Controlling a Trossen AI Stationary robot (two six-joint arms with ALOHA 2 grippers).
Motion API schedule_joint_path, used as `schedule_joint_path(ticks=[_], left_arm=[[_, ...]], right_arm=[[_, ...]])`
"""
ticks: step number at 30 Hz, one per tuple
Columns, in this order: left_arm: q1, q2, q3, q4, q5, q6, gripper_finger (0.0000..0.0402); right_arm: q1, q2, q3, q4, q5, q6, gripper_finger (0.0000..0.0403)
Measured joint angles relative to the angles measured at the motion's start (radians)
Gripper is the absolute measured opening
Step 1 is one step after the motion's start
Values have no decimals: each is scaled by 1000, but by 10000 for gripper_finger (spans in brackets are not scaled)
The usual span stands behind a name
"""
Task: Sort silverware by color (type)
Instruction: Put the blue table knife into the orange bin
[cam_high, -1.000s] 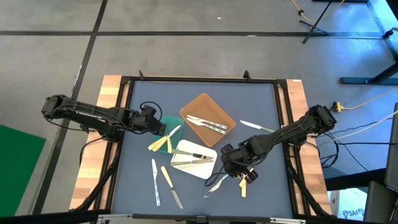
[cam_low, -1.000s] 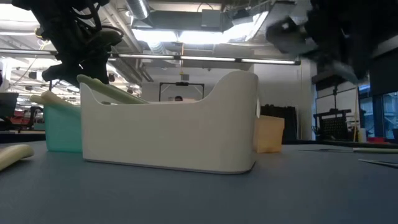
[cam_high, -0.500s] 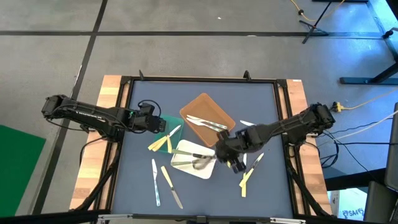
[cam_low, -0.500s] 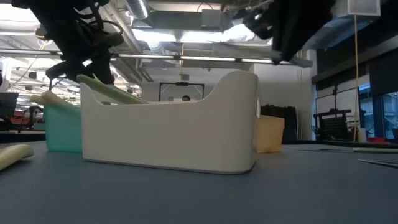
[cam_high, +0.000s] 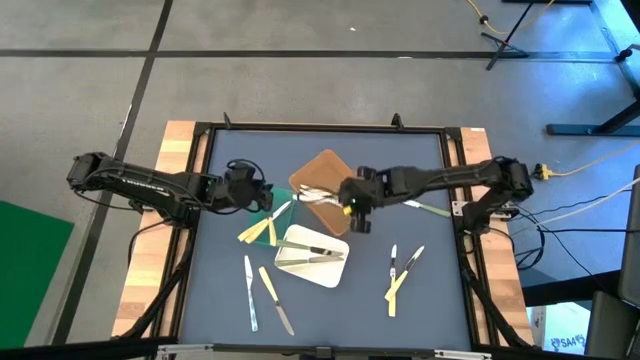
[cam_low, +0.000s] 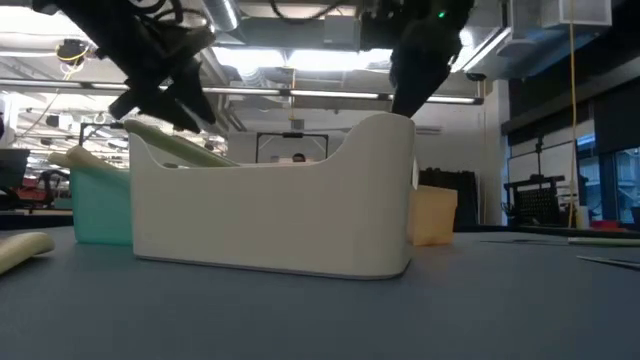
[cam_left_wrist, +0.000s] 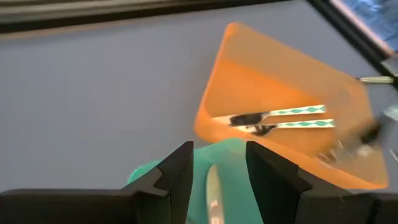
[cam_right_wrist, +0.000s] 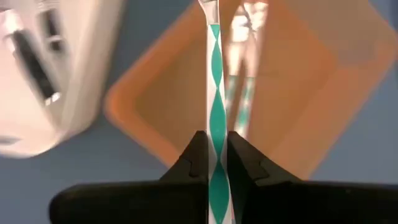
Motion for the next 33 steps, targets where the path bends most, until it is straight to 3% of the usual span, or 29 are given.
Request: schedule_joint_path(ticks=[10, 23, 33], left_arm=[[0, 0, 0, 142, -2, 190, 141], [0, 0, 0, 137, 2, 194, 141], [0, 0, 0, 137, 4, 193, 141]], right_arm=[[-125, 31, -32, 62, -11, 143, 15], [-168, 58, -158, 187, -12, 106, 15], [-167, 110, -238, 386, -12, 56, 15]])
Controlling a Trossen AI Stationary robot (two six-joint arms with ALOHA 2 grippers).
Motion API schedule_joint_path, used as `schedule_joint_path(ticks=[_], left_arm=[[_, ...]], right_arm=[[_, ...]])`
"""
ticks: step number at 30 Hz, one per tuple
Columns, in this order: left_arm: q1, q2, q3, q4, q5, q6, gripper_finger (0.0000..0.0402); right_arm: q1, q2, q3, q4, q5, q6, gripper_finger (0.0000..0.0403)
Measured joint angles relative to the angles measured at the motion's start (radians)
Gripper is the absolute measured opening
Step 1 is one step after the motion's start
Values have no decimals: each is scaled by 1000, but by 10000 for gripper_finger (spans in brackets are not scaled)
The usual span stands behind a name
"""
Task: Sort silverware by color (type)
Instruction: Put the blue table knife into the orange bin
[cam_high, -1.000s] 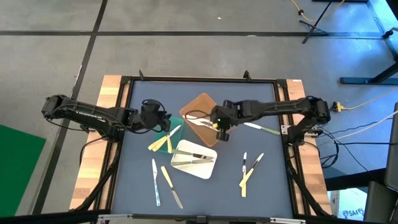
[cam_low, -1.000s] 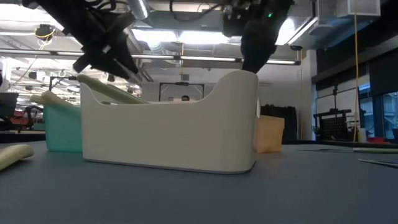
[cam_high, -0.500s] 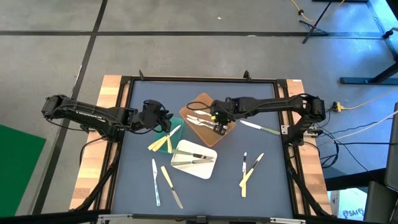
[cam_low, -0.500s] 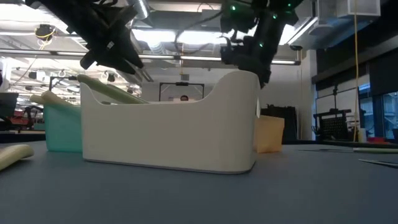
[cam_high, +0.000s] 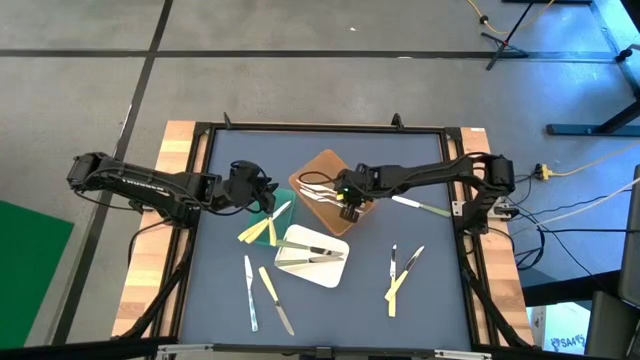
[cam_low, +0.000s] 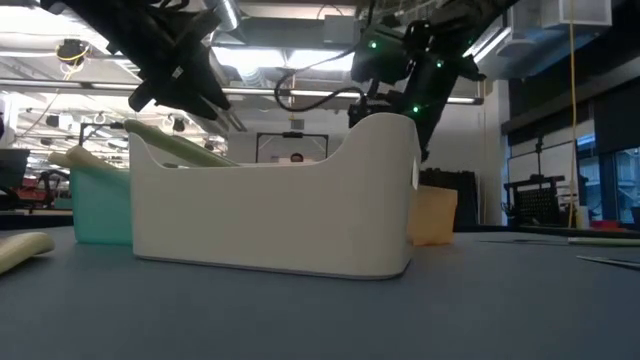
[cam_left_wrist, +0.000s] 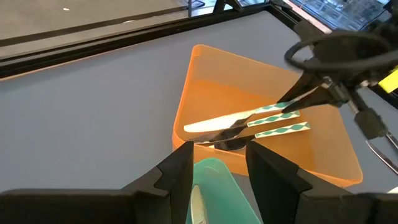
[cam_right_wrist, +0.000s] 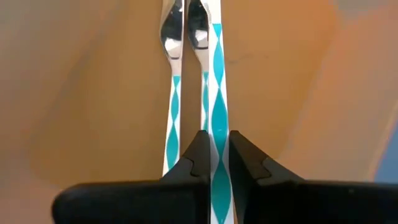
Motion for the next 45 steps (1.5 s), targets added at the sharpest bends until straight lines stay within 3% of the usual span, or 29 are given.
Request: schedule_joint_path(ticks=[14, 35, 45], left_arm=[[0, 0, 0, -9, 0, 0, 141], [0, 0, 0, -8, 18, 0, 141], [0, 0, 0, -8, 19, 0, 141]], right_arm=[[0, 71, -15, 20, -3, 0, 24], [0, 75, -15, 19, -33, 0, 28], [0, 75, -15, 21, -33, 0, 120]])
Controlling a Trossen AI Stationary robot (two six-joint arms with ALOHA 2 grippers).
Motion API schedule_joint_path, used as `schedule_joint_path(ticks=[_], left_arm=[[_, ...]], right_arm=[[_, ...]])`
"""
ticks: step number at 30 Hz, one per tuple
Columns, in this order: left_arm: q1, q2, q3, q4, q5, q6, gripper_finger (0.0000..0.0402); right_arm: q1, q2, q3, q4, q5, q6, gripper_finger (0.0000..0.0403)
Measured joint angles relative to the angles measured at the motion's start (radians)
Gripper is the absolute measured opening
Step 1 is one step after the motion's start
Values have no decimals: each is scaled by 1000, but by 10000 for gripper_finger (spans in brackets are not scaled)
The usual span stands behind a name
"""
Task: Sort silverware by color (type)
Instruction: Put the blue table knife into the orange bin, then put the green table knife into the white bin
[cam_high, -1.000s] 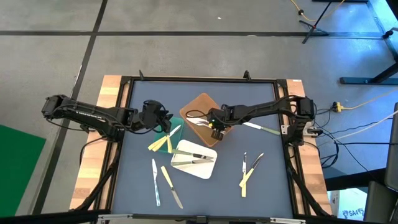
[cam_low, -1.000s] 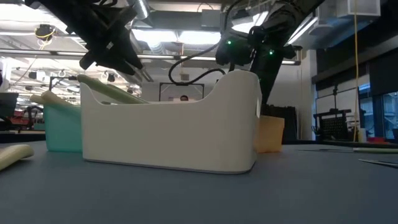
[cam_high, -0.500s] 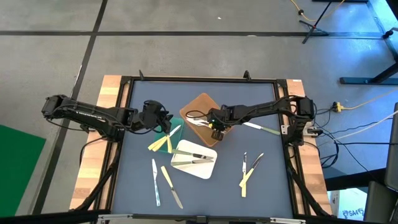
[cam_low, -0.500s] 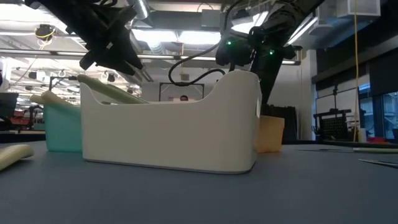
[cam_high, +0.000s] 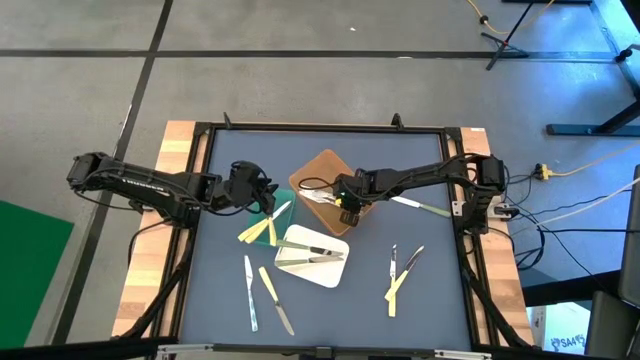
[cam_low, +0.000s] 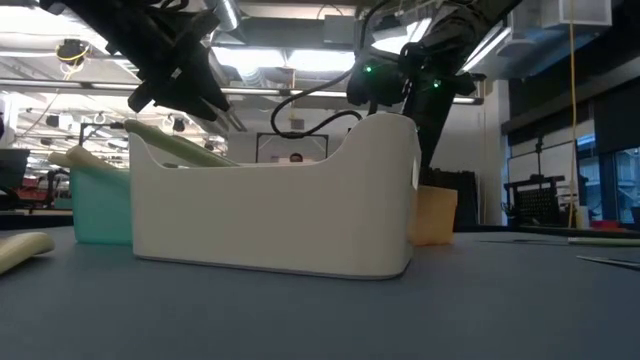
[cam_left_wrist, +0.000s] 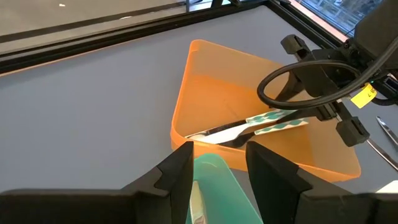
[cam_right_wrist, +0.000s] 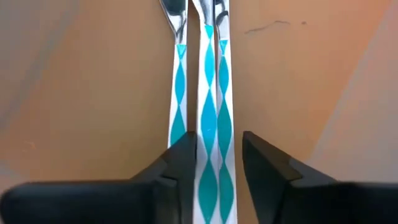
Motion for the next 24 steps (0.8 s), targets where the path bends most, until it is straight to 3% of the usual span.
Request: schedule_joint_path(ticks=[4, 13, 19, 24], left_arm=[[0, 0, 0, 0, 0, 0, 141], [0, 0, 0, 0, 0, 0, 141], [0, 0, 0, 1, 0, 0, 141], [0, 0, 0, 1, 4, 0, 141]], right_arm=[[0, 0, 0, 0, 0, 0, 138], [0, -29, 1, -16, 0, -1, 139], [0, -108, 2, -46, -3, -5, 138], [4, -213, 2, -181, -40, -19, 138]])
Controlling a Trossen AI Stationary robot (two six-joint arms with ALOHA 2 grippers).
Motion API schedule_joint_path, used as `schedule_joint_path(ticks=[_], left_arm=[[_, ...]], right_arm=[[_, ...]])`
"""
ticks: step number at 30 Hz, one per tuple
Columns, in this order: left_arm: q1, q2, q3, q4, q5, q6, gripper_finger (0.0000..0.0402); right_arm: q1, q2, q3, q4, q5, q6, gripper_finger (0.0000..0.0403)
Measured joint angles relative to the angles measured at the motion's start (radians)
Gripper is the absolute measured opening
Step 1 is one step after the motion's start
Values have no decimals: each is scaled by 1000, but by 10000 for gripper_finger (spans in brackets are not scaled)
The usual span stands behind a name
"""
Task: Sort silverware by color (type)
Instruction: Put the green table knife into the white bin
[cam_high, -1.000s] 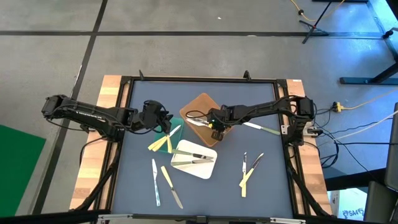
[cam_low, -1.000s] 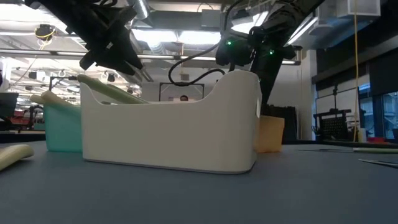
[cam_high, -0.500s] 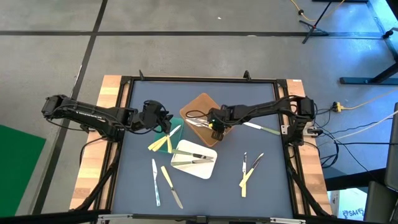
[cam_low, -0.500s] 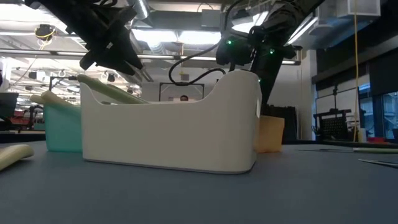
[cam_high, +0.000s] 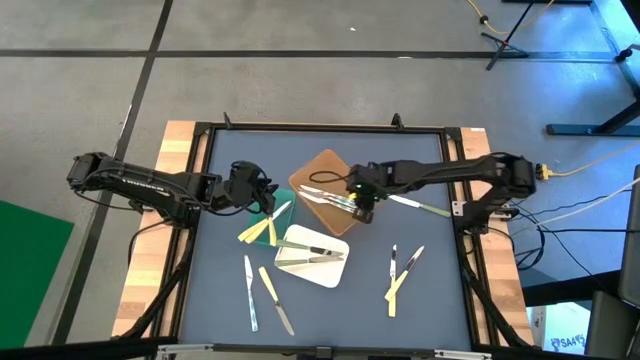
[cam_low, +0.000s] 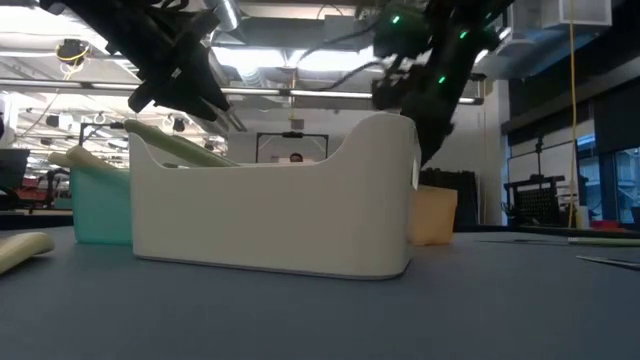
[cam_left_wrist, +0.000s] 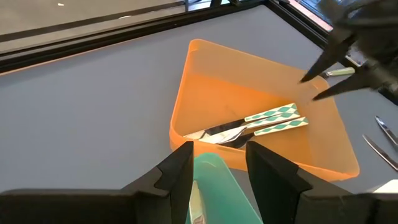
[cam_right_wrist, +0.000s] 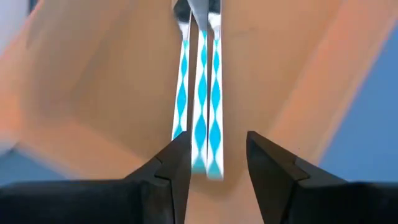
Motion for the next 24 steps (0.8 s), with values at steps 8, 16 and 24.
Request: schedule_joint_path(ticks=[8, 16, 24], left_arm=[[0, 0, 0, 0, 0, 0, 141], [0, 0, 0, 0, 0, 0, 141], [0, 0, 0, 0, 0, -3, 141]], right_arm=[[95, -206, 0, -236, 67, 24, 138], [173, -332, 0, -423, 151, 145, 138], [173, -416, -119, -480, 181, 255, 138]])
